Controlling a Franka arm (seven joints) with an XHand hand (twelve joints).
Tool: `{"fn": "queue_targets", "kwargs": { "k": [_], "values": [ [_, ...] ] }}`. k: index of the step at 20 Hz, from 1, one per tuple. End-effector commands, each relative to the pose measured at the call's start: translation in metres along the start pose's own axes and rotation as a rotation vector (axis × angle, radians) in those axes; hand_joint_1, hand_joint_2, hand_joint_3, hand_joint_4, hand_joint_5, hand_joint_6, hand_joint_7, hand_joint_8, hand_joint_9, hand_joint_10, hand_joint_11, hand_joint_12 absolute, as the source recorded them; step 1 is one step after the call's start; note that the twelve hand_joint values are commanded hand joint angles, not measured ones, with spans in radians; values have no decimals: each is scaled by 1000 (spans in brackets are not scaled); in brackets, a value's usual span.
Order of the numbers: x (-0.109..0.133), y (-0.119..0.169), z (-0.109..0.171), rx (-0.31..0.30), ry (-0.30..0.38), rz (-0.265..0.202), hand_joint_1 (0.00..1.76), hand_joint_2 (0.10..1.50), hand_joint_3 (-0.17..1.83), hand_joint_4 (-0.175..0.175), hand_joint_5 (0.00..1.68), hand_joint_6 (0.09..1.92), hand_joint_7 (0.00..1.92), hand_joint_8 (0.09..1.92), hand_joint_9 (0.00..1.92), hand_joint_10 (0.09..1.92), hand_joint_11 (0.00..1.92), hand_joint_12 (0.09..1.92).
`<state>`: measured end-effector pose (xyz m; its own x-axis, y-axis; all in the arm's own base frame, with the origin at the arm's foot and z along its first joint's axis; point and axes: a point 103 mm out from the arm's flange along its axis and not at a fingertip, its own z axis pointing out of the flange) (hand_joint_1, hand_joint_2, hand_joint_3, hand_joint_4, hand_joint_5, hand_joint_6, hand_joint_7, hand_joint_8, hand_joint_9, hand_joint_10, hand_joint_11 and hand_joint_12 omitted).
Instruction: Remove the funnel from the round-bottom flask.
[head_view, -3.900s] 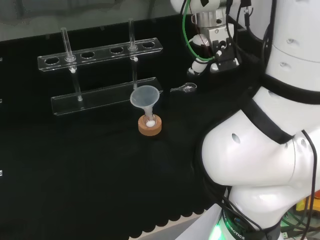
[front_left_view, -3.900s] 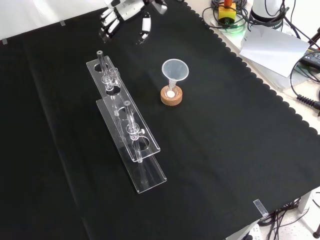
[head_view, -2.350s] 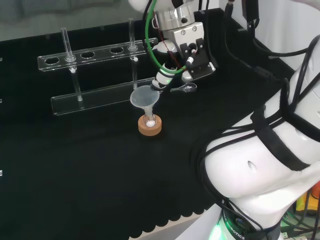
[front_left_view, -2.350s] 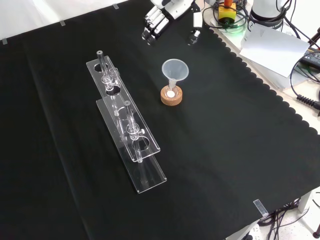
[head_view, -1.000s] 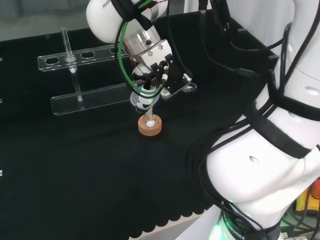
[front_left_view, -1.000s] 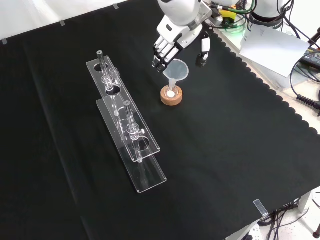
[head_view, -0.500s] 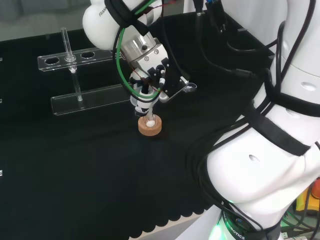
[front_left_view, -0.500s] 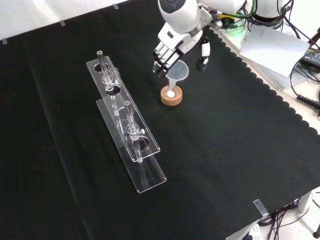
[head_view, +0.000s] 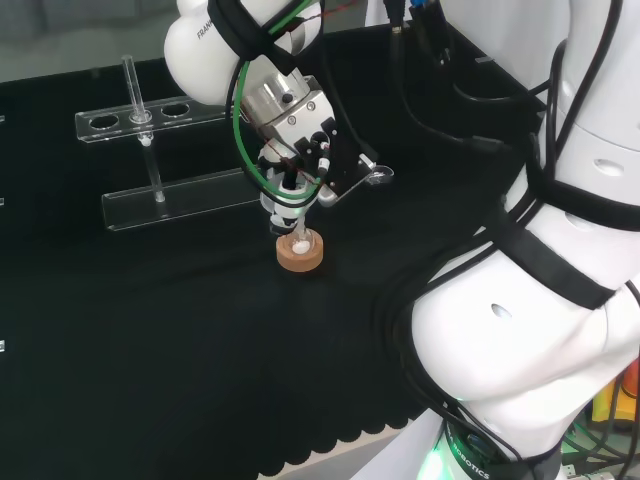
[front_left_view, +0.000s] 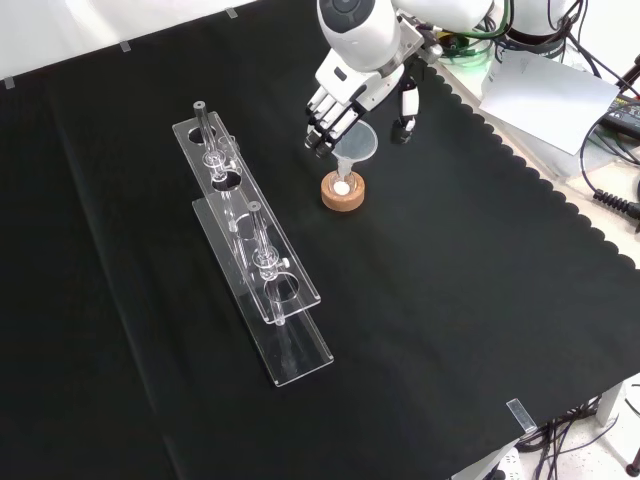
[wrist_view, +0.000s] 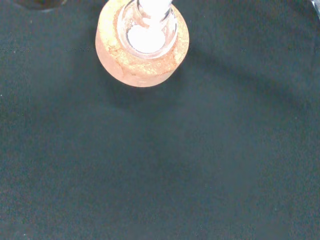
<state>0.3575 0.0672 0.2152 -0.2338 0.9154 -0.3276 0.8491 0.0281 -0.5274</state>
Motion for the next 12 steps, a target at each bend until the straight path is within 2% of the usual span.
{"fn": "queue_targets", "kwargs": {
  "k": [1,12],
  "values": [
    [9,9,8,-9,-43,-7,666,667,403,-59,0,87,23,87,108,839,235,1536],
    [7,13,12,-26,-71,-6,701,679,401,-59,0,87,82,87,138,833,265,1525]
  ]
}}
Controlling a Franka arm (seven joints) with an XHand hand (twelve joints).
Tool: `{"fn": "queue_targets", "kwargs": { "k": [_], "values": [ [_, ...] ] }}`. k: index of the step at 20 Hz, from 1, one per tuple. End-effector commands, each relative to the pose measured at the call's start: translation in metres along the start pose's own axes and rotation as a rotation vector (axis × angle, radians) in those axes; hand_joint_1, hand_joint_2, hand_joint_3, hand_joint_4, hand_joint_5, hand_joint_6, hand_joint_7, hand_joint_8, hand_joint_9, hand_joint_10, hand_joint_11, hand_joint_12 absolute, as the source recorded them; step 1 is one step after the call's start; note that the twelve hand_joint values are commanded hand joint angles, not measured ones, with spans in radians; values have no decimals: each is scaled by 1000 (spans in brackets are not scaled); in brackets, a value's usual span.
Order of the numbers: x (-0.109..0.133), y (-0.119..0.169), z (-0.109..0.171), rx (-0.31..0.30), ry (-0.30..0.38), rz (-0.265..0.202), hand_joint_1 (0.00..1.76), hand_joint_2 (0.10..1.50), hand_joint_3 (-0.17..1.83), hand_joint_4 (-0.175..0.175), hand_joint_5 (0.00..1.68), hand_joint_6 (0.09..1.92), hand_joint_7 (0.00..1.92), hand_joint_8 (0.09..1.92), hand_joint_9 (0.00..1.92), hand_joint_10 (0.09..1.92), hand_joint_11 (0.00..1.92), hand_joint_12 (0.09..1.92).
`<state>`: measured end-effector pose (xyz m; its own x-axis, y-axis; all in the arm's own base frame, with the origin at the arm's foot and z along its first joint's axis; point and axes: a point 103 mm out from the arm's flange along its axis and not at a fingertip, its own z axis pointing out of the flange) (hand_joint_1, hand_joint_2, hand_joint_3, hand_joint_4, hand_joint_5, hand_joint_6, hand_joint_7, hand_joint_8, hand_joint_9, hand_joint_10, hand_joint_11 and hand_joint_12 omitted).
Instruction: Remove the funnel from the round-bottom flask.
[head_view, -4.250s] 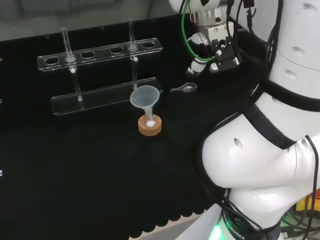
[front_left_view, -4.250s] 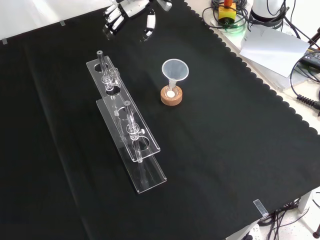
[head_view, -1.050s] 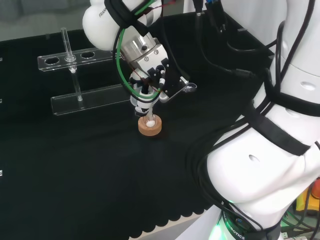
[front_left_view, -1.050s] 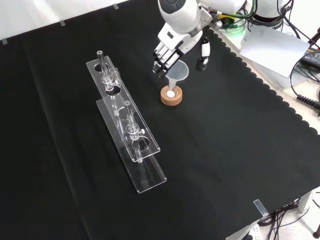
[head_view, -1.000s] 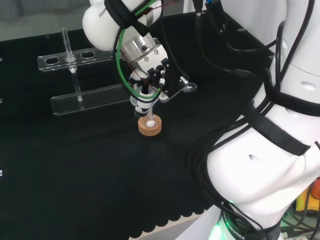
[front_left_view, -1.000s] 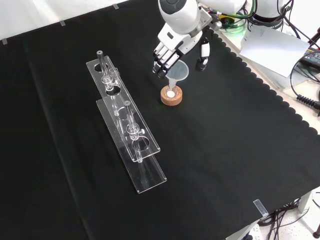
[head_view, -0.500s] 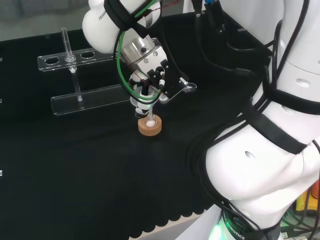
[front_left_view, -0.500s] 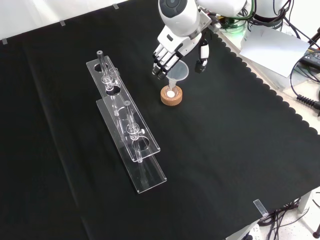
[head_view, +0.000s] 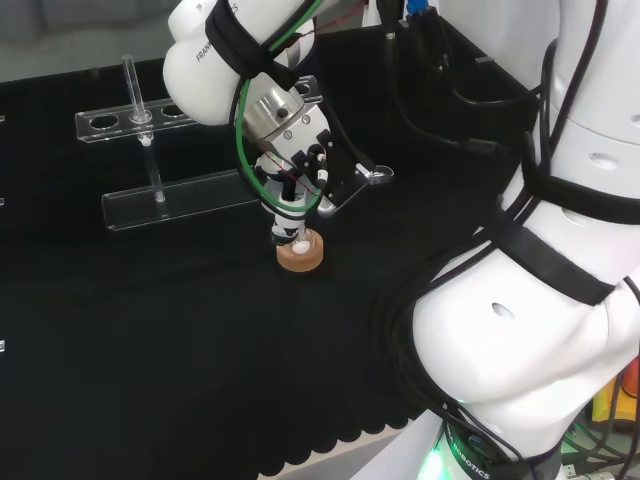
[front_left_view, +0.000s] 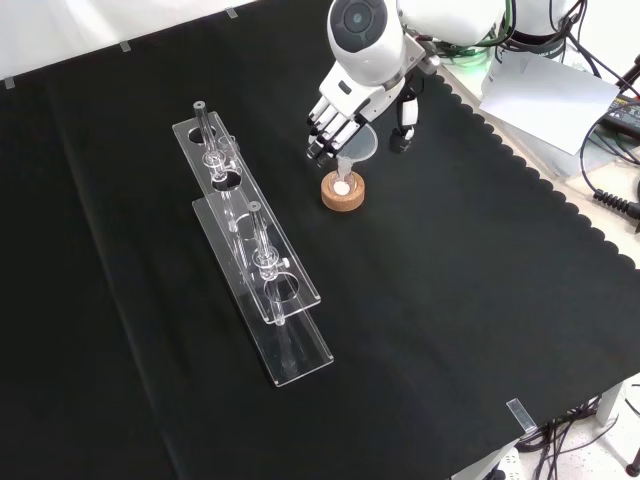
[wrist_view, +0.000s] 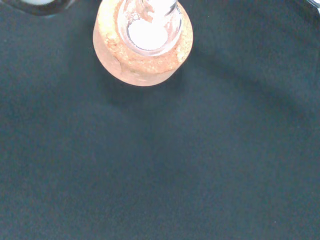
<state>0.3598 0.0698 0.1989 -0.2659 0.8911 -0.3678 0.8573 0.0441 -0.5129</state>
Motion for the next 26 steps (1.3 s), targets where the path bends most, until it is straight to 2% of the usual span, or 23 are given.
{"fn": "queue_targets", "kwargs": {
  "k": [1,6,9,14,17,24,26],
  "values": [
    [0,3,2,-2,-19,5,703,680,402,-59,0,87,82,87,140,833,265,1524],
    [-1,6,1,-4,-38,18,714,687,410,-59,13,87,80,87,164,817,264,1520],
    [-1,8,-1,-33,-75,21,725,693,432,-56,82,87,100,117,263,757,278,1503],
    [3,7,-2,-99,-155,51,759,700,499,-49,275,87,145,535,534,616,368,1429],
    [3,7,-3,-111,-170,59,766,720,530,-45,380,87,207,647,644,583,441,1390],
    [-9,3,-15,-118,-157,64,765,761,564,-29,575,102,309,667,747,552,515,1344],
    [-14,1,-19,-97,-133,61,762,766,567,-20,647,136,317,665,754,548,519,1340]
  ]
}}
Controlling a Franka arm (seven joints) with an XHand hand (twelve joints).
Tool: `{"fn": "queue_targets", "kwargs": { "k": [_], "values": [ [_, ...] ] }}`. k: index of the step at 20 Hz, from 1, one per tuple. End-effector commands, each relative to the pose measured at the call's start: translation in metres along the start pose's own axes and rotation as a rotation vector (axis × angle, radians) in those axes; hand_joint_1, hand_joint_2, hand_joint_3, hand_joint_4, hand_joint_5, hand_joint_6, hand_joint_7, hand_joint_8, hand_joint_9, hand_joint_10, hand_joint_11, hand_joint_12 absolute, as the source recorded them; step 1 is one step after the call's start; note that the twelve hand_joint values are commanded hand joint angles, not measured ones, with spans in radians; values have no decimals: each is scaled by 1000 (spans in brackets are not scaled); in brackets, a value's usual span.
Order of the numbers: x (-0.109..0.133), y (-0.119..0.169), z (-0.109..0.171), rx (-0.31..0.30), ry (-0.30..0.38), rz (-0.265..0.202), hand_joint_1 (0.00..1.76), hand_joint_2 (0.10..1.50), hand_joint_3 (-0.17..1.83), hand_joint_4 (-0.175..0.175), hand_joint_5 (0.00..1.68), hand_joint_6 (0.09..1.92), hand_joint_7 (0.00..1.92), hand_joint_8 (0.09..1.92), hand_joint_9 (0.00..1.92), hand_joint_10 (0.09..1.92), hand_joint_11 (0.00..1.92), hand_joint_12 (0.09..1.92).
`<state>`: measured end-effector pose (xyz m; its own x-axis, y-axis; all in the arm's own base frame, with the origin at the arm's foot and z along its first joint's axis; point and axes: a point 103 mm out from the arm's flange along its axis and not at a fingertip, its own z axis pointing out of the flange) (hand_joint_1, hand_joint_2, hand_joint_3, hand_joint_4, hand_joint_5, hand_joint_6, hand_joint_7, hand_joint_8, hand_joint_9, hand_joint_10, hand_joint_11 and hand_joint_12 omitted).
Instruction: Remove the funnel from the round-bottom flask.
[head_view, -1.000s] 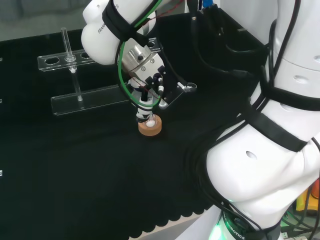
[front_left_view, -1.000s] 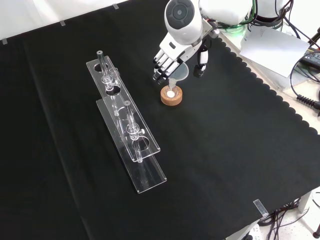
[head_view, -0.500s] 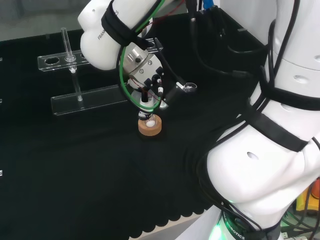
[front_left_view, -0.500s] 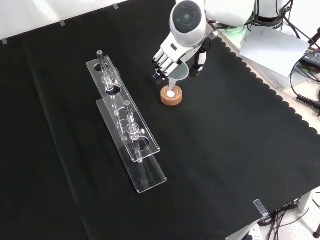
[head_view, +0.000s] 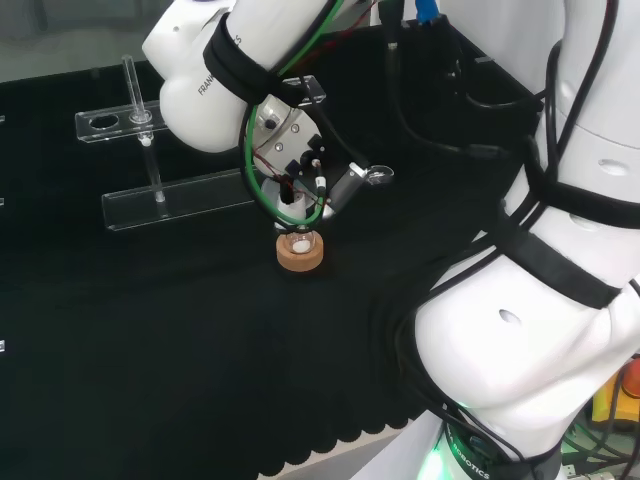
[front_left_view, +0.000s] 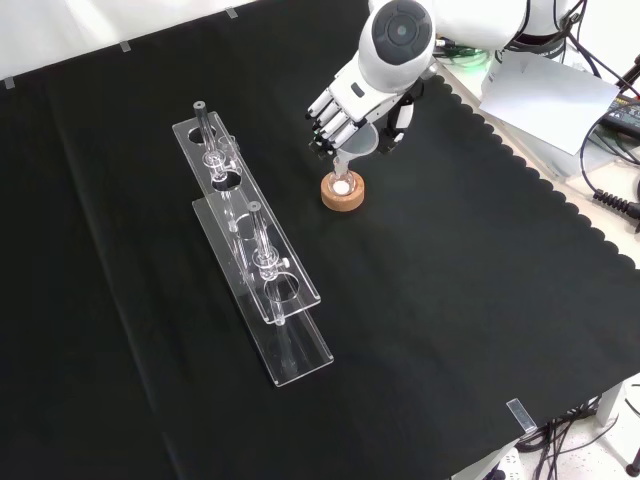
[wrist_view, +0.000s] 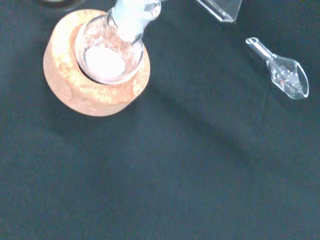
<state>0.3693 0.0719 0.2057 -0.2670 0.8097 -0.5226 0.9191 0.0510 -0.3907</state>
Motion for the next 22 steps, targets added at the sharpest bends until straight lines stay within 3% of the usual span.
{"fn": "queue_targets", "kwargs": {
  "k": [1,4,8,22],
  "values": [
    [-15,-2,-9,39,40,-8,761,767,568,-17,674,149,319,664,755,546,520,1339],
    [-24,-2,-15,93,70,-31,758,770,566,-2,687,394,343,629,781,493,523,1327],
    [-34,-6,-20,92,69,-40,750,767,570,7,649,634,349,620,790,474,500,1345],
    [-62,-19,-47,100,91,-40,743,754,574,8,619,686,359,623,787,475,472,1358]
  ]
}}
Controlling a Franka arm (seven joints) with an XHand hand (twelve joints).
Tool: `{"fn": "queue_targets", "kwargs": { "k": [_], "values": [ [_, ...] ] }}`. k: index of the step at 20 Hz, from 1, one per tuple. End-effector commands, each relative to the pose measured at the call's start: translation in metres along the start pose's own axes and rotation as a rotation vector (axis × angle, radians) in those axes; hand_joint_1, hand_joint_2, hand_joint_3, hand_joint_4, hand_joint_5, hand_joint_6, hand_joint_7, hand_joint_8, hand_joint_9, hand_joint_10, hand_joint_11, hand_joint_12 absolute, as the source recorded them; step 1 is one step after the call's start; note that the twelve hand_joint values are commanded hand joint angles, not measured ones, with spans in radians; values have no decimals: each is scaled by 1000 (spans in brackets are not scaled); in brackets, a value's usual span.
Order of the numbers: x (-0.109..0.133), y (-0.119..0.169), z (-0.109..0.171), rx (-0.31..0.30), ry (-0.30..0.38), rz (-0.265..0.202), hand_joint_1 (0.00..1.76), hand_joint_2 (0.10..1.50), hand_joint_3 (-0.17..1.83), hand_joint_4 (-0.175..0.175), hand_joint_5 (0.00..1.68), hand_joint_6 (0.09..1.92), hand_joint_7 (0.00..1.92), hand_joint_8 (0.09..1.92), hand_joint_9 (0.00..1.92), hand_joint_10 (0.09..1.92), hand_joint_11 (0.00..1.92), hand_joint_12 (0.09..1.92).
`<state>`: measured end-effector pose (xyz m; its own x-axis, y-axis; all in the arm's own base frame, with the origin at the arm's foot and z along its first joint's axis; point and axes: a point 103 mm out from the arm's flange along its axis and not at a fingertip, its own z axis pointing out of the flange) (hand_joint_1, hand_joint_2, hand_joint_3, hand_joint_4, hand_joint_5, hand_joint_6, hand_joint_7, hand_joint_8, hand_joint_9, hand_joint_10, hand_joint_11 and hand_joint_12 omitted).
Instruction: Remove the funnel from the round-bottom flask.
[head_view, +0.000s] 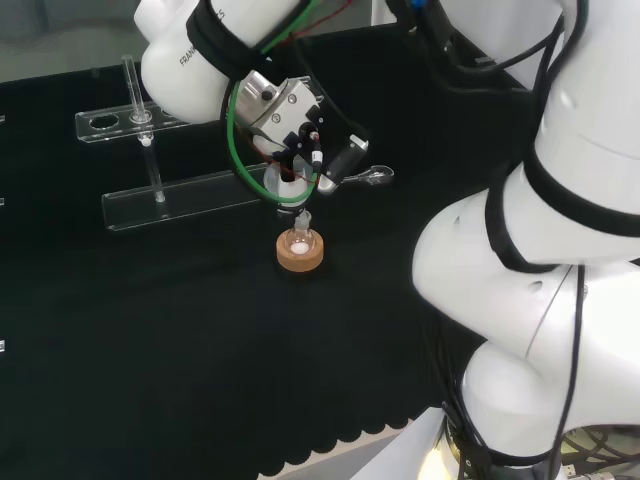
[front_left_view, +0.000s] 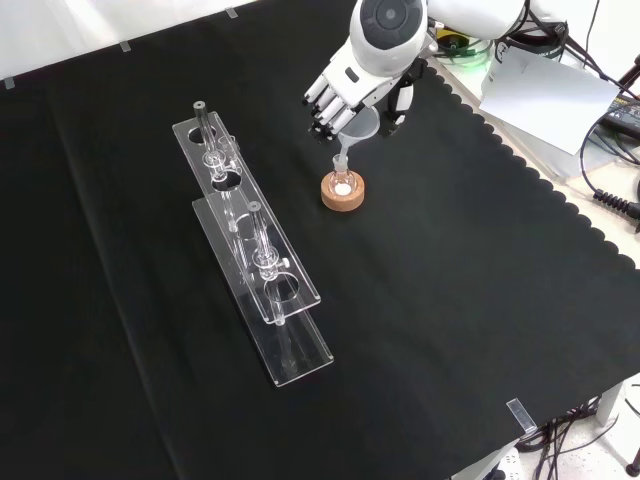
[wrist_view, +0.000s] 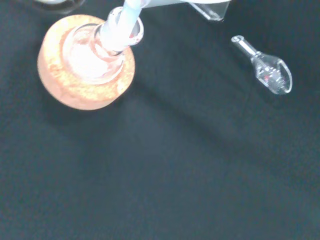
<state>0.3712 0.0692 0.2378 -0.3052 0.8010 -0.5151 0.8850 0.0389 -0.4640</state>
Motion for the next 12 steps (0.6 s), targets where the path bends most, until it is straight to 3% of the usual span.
{"fn": "queue_targets", "kwargs": {
  "k": [1,12],
  "values": [
    [-44,-13,-25,21,108,-3,743,753,575,8,618,687,363,624,787,475,471,1359],
    [-73,-31,-56,-6,135,40,742,748,579,17,646,706,385,626,793,479,466,1366]
  ]
}}
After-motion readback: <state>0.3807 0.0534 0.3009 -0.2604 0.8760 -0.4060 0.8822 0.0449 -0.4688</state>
